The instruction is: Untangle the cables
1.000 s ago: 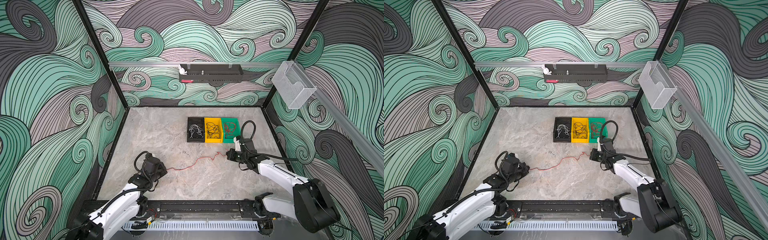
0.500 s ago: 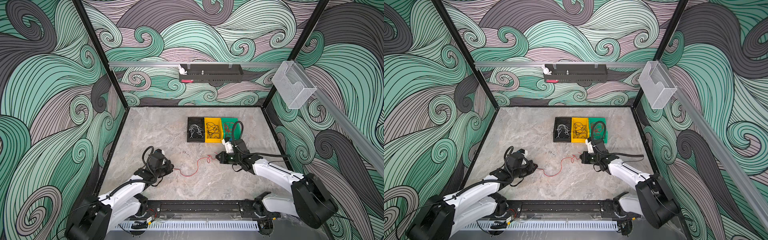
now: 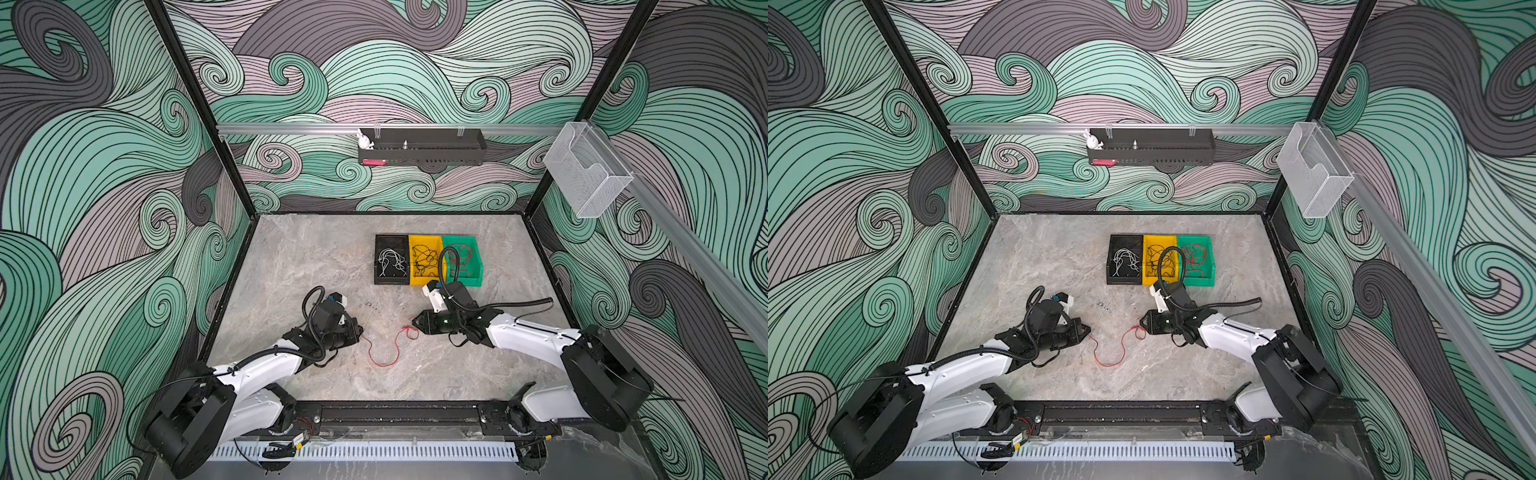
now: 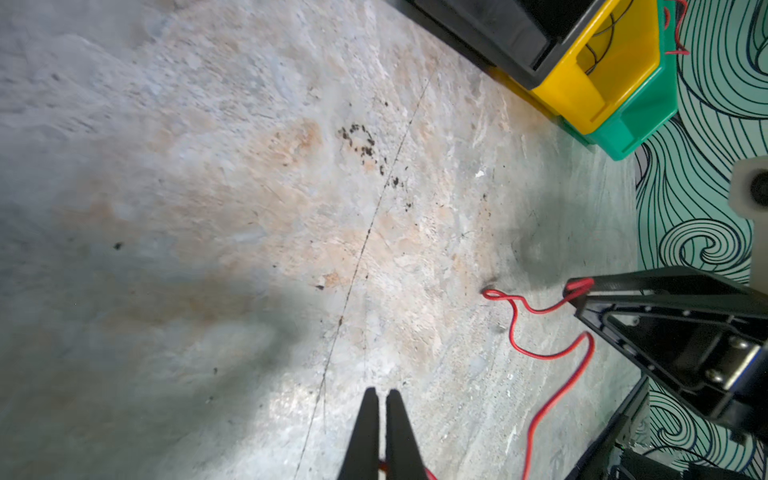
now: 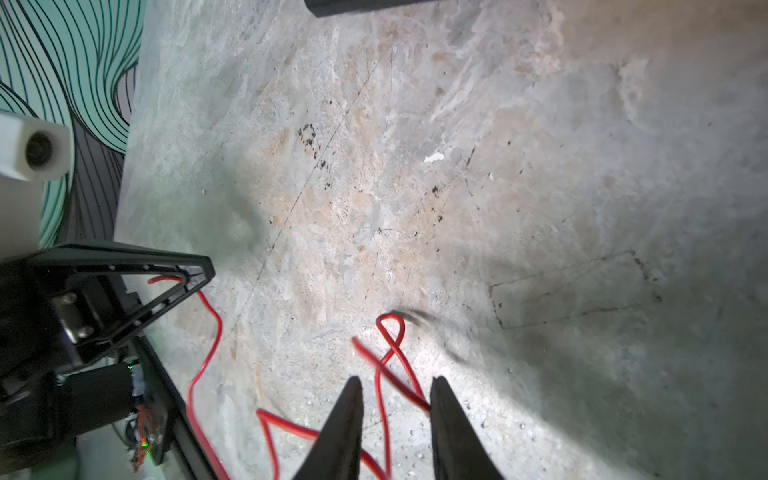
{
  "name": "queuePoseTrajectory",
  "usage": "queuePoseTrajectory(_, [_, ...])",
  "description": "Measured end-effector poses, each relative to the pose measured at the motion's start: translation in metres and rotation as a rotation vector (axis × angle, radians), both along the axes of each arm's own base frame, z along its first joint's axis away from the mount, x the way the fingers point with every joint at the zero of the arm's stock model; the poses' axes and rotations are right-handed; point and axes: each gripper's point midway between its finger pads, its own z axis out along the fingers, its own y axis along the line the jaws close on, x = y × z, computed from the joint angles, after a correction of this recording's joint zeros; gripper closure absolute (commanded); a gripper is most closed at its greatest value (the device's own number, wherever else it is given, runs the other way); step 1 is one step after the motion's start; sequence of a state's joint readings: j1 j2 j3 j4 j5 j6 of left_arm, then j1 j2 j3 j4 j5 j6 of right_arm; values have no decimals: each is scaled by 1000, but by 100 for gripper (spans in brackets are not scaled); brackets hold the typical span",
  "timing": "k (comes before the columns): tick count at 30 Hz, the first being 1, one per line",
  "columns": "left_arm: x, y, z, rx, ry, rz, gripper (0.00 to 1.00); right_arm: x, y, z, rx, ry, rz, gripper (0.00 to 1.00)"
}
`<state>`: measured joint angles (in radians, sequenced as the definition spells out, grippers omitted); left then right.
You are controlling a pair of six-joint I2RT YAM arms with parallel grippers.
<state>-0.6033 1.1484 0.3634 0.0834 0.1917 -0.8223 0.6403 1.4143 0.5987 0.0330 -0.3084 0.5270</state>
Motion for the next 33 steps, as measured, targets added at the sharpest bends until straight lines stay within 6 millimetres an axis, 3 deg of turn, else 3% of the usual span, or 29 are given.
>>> queuePoseTrajectory(9, [1, -14, 7, -8, -12, -34, 100, 6, -19, 25, -76, -89, -36, 25])
queuePoseTrajectory(15, [-2, -17, 3, 0, -1, -50, 100, 14, -42, 43, -191, -171, -69, 15])
queuePoseTrajectory(17, [-3, -19, 1, 2, 2, -55, 100, 13, -49, 42, -220, -172, -77, 5])
queuePoseTrajectory(24, [-2, -25, 0, 4, 5, -69, 100, 12, -58, 35, -172, -108, -102, 8])
queuePoseTrajectory(33, [-3, -30, -1, 7, 8, -83, 100, -9, -38, 20, -78, -14, -45, 18])
